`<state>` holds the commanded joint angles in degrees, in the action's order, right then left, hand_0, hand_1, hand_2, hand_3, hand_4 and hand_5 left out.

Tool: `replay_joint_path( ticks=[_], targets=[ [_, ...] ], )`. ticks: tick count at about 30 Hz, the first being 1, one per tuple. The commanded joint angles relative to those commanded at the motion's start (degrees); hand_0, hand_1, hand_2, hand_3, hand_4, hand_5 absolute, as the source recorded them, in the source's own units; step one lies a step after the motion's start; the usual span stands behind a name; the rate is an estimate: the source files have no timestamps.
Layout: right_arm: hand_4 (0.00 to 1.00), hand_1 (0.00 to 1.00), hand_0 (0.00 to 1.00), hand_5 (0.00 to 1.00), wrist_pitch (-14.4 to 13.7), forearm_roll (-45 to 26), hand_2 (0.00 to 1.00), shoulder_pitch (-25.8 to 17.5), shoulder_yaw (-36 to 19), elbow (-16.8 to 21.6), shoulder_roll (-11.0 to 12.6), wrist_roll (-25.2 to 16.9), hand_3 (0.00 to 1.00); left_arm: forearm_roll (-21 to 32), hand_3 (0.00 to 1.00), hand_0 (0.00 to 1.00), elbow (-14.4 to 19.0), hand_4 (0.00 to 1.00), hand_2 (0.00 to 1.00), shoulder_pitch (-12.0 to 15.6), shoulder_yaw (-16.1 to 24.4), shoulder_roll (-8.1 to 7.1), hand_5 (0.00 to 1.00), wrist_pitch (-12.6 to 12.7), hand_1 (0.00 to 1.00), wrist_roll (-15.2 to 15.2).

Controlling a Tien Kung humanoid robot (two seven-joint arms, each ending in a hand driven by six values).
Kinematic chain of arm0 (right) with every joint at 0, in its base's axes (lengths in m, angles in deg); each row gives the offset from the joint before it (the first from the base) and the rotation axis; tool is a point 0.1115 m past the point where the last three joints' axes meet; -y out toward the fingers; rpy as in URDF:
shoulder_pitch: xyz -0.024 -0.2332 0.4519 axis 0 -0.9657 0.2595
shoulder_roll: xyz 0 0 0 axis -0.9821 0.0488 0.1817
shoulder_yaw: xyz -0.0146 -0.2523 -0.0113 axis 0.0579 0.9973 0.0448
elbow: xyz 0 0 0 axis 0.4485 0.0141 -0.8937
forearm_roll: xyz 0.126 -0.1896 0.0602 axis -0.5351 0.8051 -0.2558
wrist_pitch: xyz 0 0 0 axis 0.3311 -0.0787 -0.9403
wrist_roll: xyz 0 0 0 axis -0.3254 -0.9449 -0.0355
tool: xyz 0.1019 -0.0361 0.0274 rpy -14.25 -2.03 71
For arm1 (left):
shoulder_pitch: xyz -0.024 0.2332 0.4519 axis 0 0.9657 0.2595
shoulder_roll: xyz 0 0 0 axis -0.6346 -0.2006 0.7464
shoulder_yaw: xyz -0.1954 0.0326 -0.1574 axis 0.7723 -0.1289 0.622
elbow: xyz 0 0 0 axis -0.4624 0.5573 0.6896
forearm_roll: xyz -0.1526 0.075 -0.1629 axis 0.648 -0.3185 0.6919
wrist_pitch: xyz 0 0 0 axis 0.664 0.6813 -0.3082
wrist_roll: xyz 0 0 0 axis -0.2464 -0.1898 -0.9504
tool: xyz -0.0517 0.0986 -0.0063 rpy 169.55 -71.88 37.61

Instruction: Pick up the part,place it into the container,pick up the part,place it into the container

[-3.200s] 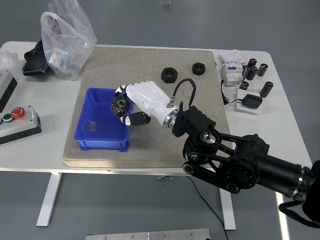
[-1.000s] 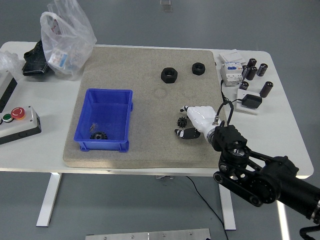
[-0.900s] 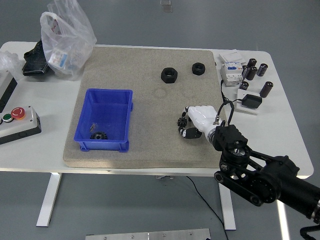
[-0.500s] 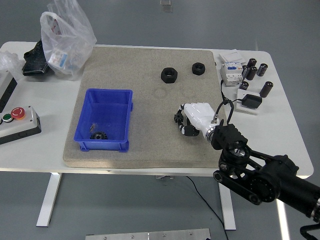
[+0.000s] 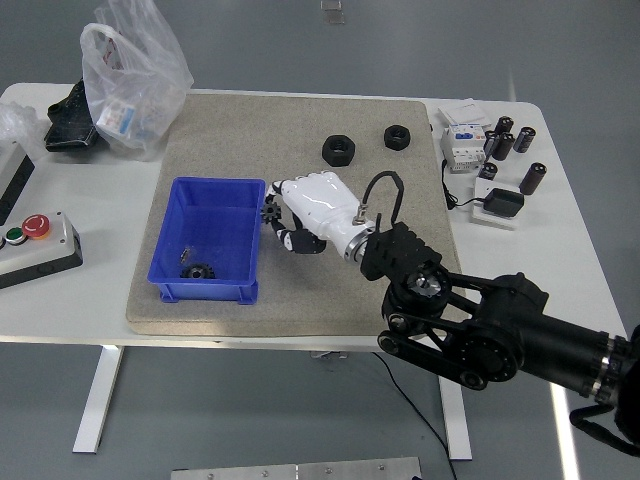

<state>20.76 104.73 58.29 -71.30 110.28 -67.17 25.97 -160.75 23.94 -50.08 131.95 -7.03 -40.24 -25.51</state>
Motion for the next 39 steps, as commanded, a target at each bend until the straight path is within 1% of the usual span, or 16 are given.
replay_joint_path(
  ticks=[1,6,7,12,13,18,19,24,25,27,30,31,32,36,37,39],
  targets=[
    [0.027,0.462,0.275,0.057,0.87,0.06,0.281,0.96,1.08,0.19,-0.86,0.38,0.474,0.07,0.666,0.656,0.00,0.646,0.589,-0.04,-0.08,-0.03,0.232,0.00,0.594,-0.02],
    [0.027,0.462,0.275,0.057,4.81,0.76,0.281,3.80,3.77,-0.12,-3.60,2.85,0.474,0.18,0.666,0.656,0.00,0.646,0.589,-0.19,-0.16,-0.16,0.232,0.01,0.594,-0.12],
    [0.028,0.455,0.262,0.069,5.34,0.93,0.253,4.09,3.81,-0.38,-3.89,3.33,0.809,0.15,0.665,0.656,0.00,0.645,0.589,-0.19,-0.12,-0.19,0.232,0.01,0.594,-0.15],
    [0.028,0.455,0.262,0.069,5.55,0.69,0.253,4.51,3.54,-1.30,-4.25,4.12,0.809,-0.09,0.665,0.656,0.00,0.645,0.589,-0.04,0.08,-0.27,0.232,0.01,0.594,-0.28],
    [0.133,0.459,0.263,0.102,5.35,0.53,0.264,4.42,3.48,-1.39,-4.26,4.04,0.863,-0.15,0.665,0.656,0.00,0.645,0.588,-0.01,0.12,-0.26,0.233,0.00,0.595,-0.29],
    [0.133,0.459,0.263,0.102,4.98,-0.07,0.264,3.85,3.12,-1.55,-4.14,3.77,0.863,-0.08,0.665,0.656,0.00,0.645,0.588,-0.04,-0.01,-0.23,0.233,0.01,0.595,-0.19],
    [0.514,0.462,0.239,0.304,4.93,-0.22,0.300,3.76,3.05,-1.59,-4.09,3.77,0.826,-0.05,0.665,0.656,0.00,0.644,0.588,-0.06,-0.05,-0.23,0.234,0.01,0.595,-0.16],
    [0.514,0.462,0.239,0.304,4.40,-0.86,0.300,3.24,2.26,-1.63,-3.70,3.56,0.826,-0.13,0.665,0.656,0.00,0.644,0.588,-0.08,0.00,-0.20,0.234,0.02,0.595,-0.15],
    [0.553,0.456,0.238,0.343,4.24,-0.86,0.294,3.10,1.94,-1.56,-3.59,3.50,0.804,-0.16,0.665,0.656,0.00,0.644,0.588,-0.08,0.02,-0.20,0.234,0.02,0.594,-0.16],
    [0.553,0.456,0.238,0.343,3.71,-0.95,0.294,2.55,0.57,-1.30,-3.17,3.27,0.804,-0.25,0.665,0.656,0.00,0.644,0.588,-0.06,0.09,-0.19,0.234,0.03,0.594,-0.14],
    [0.553,0.456,0.238,0.343,1.72,-3.04,0.294,0.65,-2.90,-0.71,-1.60,1.77,0.804,-0.23,0.665,0.656,0.00,0.644,0.588,-0.06,0.00,-0.16,0.234,0.01,0.594,-0.05],
    [0.557,0.454,0.237,0.346,0.69,-4.40,0.306,-0.43,-4.41,-0.65,-0.69,0.71,0.746,-0.12,0.664,0.656,0.00,0.643,0.587,-0.05,-0.12,-0.14,0.235,0.00,0.594,0.01],
    [0.557,0.454,0.237,0.346,-0.02,-5.54,0.306,-1.44,-5.70,-0.75,0.08,-0.29,0.746,0.08,0.664,0.656,0.00,0.643,0.587,-0.03,-0.26,-0.11,0.235,0.00,0.594,0.08],
    [0.557,0.454,0.237,0.346,-0.58,-10.39,0.306,-5.52,-11.70,-2.16,2.66,-4.66,0.746,0.18,0.664,0.656,0.00,0.643,0.587,0.28,-0.10,-0.08,0.235,0.04,0.594,0.15],
    [0.794,0.762,0.529,0.519,-0.89,-11.63,0.771,-6.74,-13.41,-2.48,3.24,-6.02,0.763,-0.06,0.664,0.656,0.00,0.643,0.587,0.42,0.20,-0.10,0.235,0.06,0.595,0.09],
    [0.794,0.762,0.529,0.519,-1.53,-14.12,0.771,-9.12,-17.24,-2.99,4.07,-8.92,0.763,-0.40,0.664,0.656,0.00,0.643,0.587,0.67,0.67,-0.10,0.235,0.10,0.595,-0.01]
  ],
)
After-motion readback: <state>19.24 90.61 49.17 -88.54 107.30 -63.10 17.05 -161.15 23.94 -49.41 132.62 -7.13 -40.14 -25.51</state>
